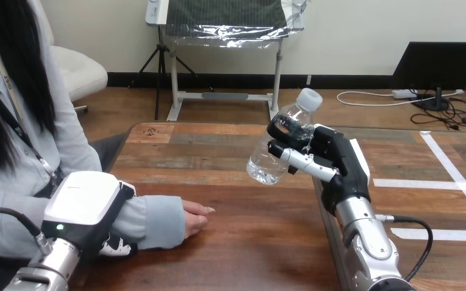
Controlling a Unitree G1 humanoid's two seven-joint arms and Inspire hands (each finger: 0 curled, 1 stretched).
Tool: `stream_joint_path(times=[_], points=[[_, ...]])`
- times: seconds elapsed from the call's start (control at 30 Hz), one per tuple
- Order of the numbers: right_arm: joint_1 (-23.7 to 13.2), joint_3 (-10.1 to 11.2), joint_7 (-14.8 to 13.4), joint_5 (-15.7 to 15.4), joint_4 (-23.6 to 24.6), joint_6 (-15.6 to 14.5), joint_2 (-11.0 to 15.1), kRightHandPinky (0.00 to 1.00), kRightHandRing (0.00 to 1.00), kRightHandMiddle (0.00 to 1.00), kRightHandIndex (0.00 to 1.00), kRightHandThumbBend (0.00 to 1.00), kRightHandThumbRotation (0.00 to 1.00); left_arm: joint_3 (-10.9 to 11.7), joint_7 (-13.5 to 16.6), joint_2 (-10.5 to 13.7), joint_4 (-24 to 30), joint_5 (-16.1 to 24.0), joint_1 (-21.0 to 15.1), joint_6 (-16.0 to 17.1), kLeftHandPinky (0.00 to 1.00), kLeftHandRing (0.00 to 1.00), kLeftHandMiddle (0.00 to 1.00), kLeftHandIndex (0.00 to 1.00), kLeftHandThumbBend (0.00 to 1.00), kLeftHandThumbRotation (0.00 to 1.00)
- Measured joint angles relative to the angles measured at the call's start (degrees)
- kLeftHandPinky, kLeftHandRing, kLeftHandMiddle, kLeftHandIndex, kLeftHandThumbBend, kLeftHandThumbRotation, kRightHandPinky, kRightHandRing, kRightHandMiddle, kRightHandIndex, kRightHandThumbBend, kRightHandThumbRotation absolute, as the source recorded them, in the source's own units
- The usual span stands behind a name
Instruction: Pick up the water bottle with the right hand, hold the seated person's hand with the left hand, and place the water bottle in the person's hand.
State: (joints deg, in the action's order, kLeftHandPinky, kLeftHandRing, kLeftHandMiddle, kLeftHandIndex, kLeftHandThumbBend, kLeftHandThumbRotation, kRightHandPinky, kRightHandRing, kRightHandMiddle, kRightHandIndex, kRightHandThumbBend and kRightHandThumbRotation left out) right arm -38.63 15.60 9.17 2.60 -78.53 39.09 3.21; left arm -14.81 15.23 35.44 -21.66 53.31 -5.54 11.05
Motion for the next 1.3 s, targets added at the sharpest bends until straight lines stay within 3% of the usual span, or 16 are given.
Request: stream_joint_path(times=[0.87, 1.3], points=[[0.0, -0.1, -1.7, -1.1, 0.0, -5.0, -0.4, 0.26, 0.28, 0.38, 0.41, 0.70, 0.00, 1.0, -0.9, 0.5, 5.7, -2.7, 4.2, -0.1, 0.27, 0.31, 0.36, 0.41, 0.79, 0.00], [-0.1, -4.1, -8.2, -7.5, 0.0, -6.0, -0.4, 0.25, 0.29, 0.39, 0.42, 0.74, 0.00, 2.4, -3.2, 0.6, 10.0, -4.4, 6.0, -0.1, 0.26, 0.31, 0.37, 0.43, 0.81, 0.00]])
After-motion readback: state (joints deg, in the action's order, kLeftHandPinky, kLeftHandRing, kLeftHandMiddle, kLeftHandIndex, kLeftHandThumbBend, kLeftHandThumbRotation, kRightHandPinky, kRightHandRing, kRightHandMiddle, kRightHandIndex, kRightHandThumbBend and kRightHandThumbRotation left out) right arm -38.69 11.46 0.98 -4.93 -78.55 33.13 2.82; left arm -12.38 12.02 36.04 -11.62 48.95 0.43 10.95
